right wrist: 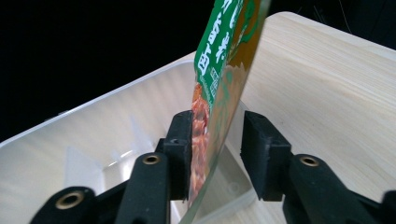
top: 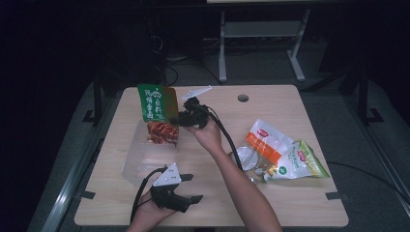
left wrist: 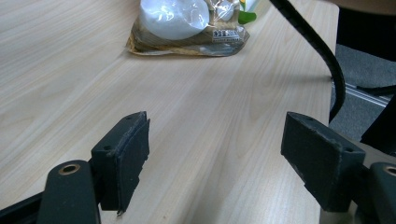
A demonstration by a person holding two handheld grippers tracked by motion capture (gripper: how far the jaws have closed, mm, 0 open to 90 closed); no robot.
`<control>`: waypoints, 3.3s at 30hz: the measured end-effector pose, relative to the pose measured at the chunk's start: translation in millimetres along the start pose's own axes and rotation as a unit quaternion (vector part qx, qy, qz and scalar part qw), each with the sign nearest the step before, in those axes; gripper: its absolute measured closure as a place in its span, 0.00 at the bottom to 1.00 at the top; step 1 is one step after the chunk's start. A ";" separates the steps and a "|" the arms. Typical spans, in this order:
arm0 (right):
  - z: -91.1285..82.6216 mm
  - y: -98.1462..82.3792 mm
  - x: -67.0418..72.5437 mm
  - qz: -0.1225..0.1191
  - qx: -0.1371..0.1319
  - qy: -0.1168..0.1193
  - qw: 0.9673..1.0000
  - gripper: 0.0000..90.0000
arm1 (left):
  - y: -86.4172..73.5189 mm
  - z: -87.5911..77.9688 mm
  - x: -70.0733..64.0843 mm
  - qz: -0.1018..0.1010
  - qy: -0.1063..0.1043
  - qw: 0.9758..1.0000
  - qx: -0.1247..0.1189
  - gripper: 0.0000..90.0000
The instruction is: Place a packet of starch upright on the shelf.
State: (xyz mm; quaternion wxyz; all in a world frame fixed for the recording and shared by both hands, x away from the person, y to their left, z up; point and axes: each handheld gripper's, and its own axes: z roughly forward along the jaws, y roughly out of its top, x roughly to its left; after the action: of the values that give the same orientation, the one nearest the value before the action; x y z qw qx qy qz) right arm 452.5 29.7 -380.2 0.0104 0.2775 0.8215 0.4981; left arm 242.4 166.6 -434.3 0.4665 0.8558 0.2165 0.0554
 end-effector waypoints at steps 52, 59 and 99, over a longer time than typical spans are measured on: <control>-157.8 -77.9 -1.9 0.010 0.038 0.005 0.999 0.49 | 1.0 2.2 -2.7 0.012 -0.007 1.000 0.007 0.25; -176.9 -94.4 -1.7 0.015 0.041 -0.005 0.999 0.48 | 0.7 2.2 -2.8 0.006 -0.011 1.000 0.007 0.25; -253.1 -180.8 -0.4 0.060 0.062 -0.062 0.994 0.50 | 0.2 2.1 -5.7 0.001 -0.013 1.000 0.004 0.25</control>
State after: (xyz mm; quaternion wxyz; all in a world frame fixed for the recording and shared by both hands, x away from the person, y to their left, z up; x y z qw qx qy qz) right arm 298.0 -239.5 -401.9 0.0142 0.3571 0.8303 0.4277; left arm 238.0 162.4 -434.7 0.4660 0.8583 0.2101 0.0440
